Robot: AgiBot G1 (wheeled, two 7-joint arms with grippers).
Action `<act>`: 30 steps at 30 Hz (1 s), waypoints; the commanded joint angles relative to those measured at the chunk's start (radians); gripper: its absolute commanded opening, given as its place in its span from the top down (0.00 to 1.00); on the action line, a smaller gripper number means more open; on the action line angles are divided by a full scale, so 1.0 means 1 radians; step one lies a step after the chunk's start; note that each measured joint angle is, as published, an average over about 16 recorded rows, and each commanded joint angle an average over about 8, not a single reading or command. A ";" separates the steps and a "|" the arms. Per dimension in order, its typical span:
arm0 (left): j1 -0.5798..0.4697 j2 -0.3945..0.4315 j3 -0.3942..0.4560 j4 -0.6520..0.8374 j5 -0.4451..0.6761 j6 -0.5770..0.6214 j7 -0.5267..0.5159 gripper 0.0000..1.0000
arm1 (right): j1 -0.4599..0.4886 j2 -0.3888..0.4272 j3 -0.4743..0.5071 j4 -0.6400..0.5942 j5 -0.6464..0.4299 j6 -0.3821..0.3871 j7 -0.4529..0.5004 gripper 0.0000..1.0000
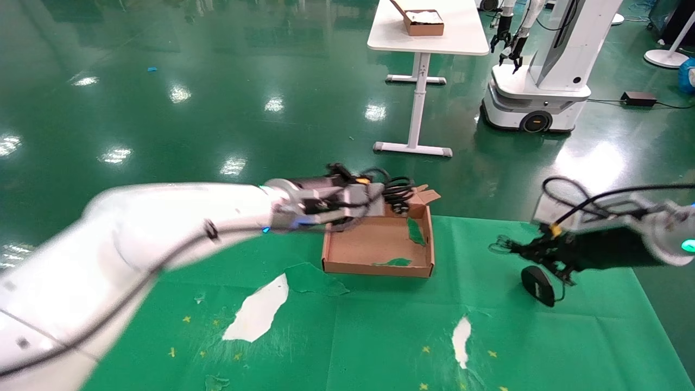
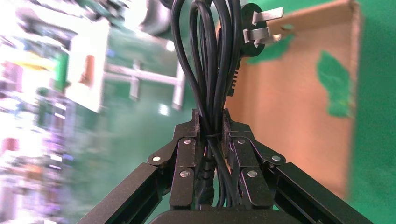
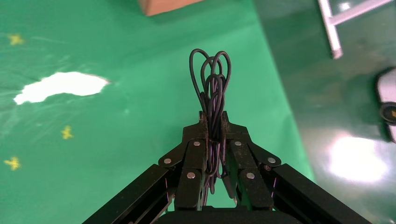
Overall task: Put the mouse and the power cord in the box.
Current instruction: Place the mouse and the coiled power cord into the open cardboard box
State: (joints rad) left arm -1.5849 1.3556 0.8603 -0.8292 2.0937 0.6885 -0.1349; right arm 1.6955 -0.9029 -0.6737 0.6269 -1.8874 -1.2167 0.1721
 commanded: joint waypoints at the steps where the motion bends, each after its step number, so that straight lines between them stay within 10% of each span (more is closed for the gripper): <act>1: 0.029 0.015 0.035 -0.019 0.003 -0.090 0.025 1.00 | 0.016 0.011 0.006 0.000 0.001 0.001 0.008 1.00; 3: 0.035 0.018 0.090 -0.022 -0.005 -0.143 0.014 1.00 | 0.023 0.018 0.008 0.009 0.001 -0.004 0.014 1.00; 11: -0.006 0.019 0.282 0.004 -0.078 -0.248 -0.054 0.01 | 0.033 0.045 0.018 0.060 0.009 -0.016 0.041 1.00; 30: -0.099 0.004 0.475 0.129 -0.202 -0.341 -0.161 0.00 | 0.078 0.010 0.046 0.170 0.049 0.002 0.039 1.00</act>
State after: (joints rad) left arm -1.6895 1.3535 1.3266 -0.6882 1.8924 0.3515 -0.2983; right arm 1.7719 -0.8971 -0.6296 0.7924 -1.8396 -1.2133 0.2084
